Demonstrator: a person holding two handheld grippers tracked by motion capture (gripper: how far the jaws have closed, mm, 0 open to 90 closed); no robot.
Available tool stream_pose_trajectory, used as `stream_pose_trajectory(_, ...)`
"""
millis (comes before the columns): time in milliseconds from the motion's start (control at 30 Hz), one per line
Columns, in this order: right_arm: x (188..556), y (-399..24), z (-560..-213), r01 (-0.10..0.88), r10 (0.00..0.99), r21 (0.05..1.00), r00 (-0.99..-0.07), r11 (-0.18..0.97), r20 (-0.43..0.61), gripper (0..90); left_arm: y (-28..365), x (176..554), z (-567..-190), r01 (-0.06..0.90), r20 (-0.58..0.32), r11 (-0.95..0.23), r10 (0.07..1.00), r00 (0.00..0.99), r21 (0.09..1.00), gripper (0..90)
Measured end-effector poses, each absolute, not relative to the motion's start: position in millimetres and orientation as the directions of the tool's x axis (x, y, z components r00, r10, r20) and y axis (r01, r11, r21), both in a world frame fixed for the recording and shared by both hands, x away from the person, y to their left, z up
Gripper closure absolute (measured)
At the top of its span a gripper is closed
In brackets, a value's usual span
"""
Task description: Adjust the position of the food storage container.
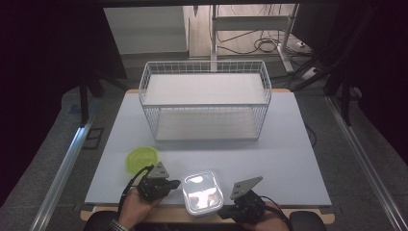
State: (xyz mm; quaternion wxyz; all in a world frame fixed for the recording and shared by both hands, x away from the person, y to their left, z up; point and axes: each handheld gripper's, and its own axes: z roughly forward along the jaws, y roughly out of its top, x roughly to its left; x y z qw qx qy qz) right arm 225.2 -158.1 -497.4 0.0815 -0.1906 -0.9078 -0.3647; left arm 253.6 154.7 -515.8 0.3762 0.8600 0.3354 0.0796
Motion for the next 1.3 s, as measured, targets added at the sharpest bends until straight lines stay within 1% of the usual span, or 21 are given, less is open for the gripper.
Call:
stream_pose_trajectory(100, 226, -156, -499, 0.407, 0.288, 0.630, -0.914, 0.662, 0.287, 89.5, 152, 262, -516, 0.517, -0.108, -0.486, 0.647, 0.755, 0.704, 90.0)
stream_pose_trajectory(267, 232, -159, -500, 0.426, 0.324, 0.641, -0.904, 0.638, 0.279, 89.5, 147, 271, -517, 0.519, -0.123, -0.475, 0.642, 0.757, 0.711, 90.0)
stream_pose_trajectory(467, 243, -164, -499, 0.470, 0.389, 0.651, -0.879, 0.597, 0.278, 89.5, 144, 273, -519, 0.536, -0.145, -0.465, 0.645, 0.750, 0.704, 90.0)
stream_pose_trajectory(733, 252, -170, -498, 0.517, 0.462, 0.658, -0.842, 0.548, 0.277, 89.5, 136, 270, -519, 0.549, -0.142, -0.462, 0.662, 0.736, 0.696, 90.0)
stream_pose_trajectory(833, 258, -173, -498, 0.525, 0.483, 0.660, -0.833, 0.538, 0.268, 89.4, 136, 271, -520, 0.561, -0.160, -0.449, 0.664, 0.730, 0.696, 90.0)
stream_pose_trajectory(1200, 283, -186, -495, 0.547, 0.547, 0.661, -0.802, 0.514, 0.238, 89.5, 124, 276, -522, 0.566, -0.164, -0.438, 0.672, 0.722, 0.698, 90.0)
stream_pose_trajectory(1300, 290, -188, -494, 0.539, 0.561, 0.665, -0.800, 0.517, 0.213, 89.4, 121, 278, -522, 0.568, -0.167, -0.428, 0.677, 0.716, 0.703, 90.0)
